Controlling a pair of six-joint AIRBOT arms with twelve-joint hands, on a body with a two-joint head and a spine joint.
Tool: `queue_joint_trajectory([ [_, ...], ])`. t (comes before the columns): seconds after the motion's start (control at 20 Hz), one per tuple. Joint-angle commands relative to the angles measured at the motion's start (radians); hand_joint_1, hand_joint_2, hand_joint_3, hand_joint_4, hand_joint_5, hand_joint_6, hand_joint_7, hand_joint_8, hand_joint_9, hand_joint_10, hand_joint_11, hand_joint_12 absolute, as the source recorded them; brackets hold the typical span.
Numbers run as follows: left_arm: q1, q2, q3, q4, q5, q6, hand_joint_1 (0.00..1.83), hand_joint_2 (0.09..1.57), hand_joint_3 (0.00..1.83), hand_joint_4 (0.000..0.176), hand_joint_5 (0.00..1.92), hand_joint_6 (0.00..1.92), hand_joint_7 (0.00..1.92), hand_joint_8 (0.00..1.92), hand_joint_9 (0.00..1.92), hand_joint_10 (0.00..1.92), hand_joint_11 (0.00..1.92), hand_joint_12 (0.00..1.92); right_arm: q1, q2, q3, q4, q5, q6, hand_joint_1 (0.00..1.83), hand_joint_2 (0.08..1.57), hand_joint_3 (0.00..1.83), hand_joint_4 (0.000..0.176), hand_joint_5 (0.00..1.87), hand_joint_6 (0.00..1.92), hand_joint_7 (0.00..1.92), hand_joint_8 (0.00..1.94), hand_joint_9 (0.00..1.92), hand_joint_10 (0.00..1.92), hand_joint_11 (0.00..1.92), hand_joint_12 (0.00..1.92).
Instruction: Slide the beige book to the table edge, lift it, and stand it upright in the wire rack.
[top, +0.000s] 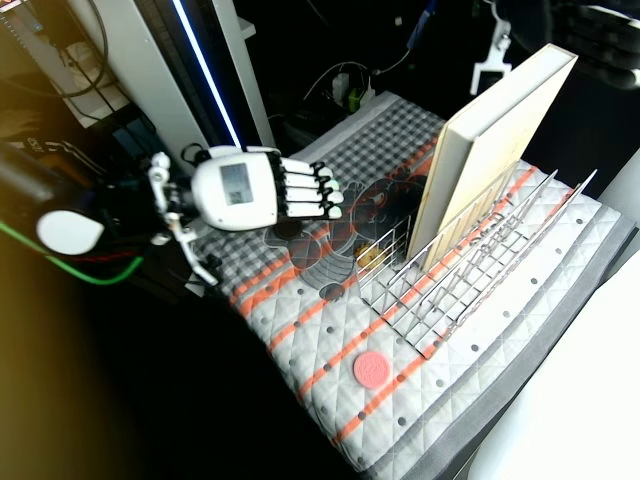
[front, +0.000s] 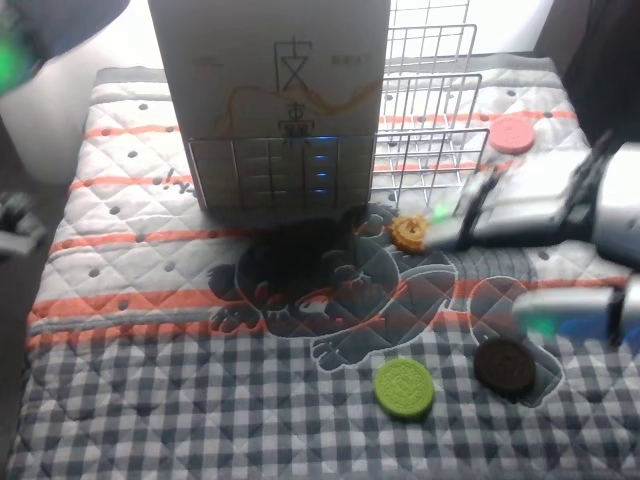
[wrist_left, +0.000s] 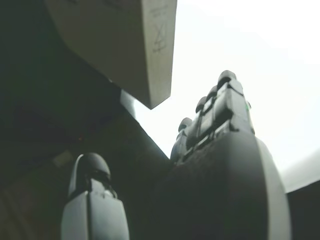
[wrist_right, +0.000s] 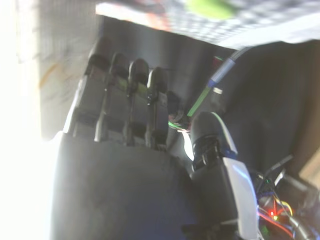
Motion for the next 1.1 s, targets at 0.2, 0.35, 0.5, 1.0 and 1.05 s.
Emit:
queue_joint_trajectory([
  [0.2,0.229,0.109,-0.126,-0.033,-0.35,0.005,0.26,1.17,0.01,0.176,0.0,0.0,0.0,0.0,0.0,0.0,0.0,0.0,-0.142,0.09,-0.069,0.385,0.518,-0.244,0.39,1.39,0.0,0.0,0.44,0.01,0.47,0.01,0.47,0.01,0.41,0.1],
  [0.35,0.306,0.113,-0.161,-0.045,-0.419,0.005,0.25,1.21,0.01,0.023,0.0,0.0,0.0,0.0,0.0,0.0,0.0,0.0,-0.275,0.103,-0.094,0.591,0.722,-0.301,0.34,1.43,0.0,0.0,0.33,0.0,0.33,0.0,0.31,0.0,0.3,0.03],
  [0.5,0.345,0.088,-0.171,-0.048,-0.482,-0.007,0.22,1.21,0.0,0.0,0.04,0.01,0.05,0.01,0.07,0.0,0.01,0.26,-0.284,0.088,-0.086,0.614,0.722,-0.301,0.42,1.39,0.0,0.0,0.33,0.0,0.33,0.0,0.3,0.0,0.31,0.03],
  [1.0,0.204,0.111,-0.176,0.051,-0.555,-0.056,0.44,1.31,0.0,0.0,0.55,0.64,0.53,0.05,0.58,0.08,0.27,1.03,-0.071,0.084,-0.11,0.447,0.723,-0.387,1.07,1.17,0.0,0.0,0.51,0.78,0.51,0.01,0.52,0.02,0.46,0.2],
  [1.05,0.196,0.121,-0.185,0.05,-0.555,-0.058,0.54,1.33,0.0,0.0,0.7,0.98,0.7,0.05,0.7,0.08,0.35,1.27,-0.067,0.103,-0.131,0.447,0.724,-0.381,1.12,1.09,0.0,0.037,0.46,0.44,0.45,0.0,0.46,0.0,0.39,0.21],
])
